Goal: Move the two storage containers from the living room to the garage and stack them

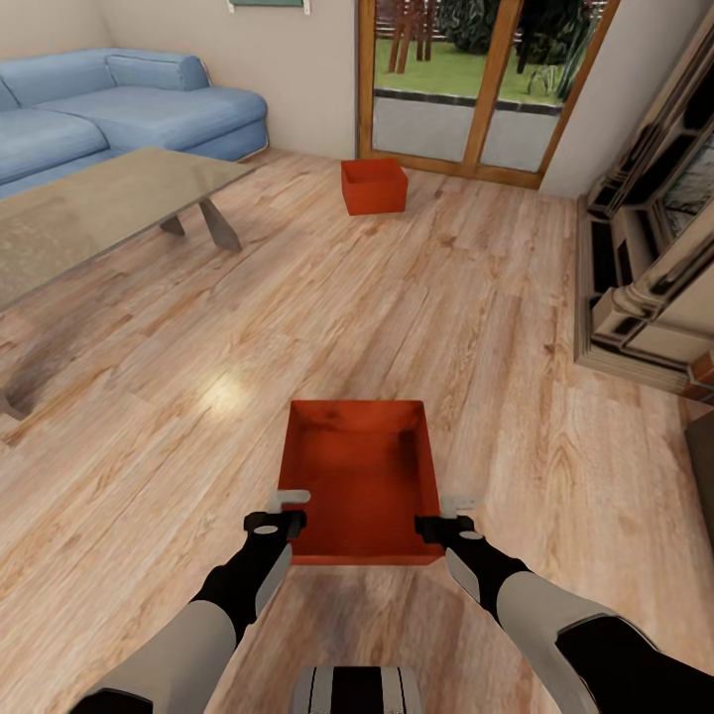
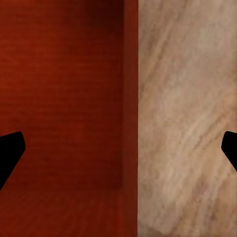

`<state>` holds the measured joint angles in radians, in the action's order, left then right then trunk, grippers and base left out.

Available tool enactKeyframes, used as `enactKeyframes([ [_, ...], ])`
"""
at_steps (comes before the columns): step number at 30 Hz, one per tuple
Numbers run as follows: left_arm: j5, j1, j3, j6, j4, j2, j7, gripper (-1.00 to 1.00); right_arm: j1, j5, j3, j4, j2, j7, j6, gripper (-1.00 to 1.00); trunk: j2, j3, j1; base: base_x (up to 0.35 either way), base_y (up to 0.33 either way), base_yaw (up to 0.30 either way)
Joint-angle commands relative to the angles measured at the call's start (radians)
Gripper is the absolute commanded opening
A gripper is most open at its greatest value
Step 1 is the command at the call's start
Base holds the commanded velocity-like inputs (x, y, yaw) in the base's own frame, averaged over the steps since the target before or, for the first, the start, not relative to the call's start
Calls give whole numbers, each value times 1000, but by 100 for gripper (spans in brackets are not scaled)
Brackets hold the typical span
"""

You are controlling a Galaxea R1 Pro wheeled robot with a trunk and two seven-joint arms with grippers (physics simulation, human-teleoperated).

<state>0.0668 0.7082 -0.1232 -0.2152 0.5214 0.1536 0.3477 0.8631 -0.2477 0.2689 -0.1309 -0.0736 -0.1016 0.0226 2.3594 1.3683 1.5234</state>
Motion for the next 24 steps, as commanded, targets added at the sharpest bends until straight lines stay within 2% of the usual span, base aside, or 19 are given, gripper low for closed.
enactKeyframes([
  [1, 7, 0, -7, -6, 2, -1, 8, 100, 1, -10, 9, 0, 0, -4, 3, 100, 8, 4, 4, 0, 0, 0],
  [10, 8, 0, -6, -4, 2, -2, 10, 100, 1, -10, 9, 0, 0, -4, 5, 100, 15, 7, 8, 0, 0, 0],
  [18, 8, 0, -6, -4, 2, -2, 10, 100, 1, -10, 9, 0, 0, -5, 5, 100, 71, 32, 38, 0, 0, 0],
  [24, 7, 0, -5, -4, 2, -3, 10, 100, 1, -10, 9, 0, 0, -4, 5, 100, 71, 32, 38, 0, 0, 0],
])
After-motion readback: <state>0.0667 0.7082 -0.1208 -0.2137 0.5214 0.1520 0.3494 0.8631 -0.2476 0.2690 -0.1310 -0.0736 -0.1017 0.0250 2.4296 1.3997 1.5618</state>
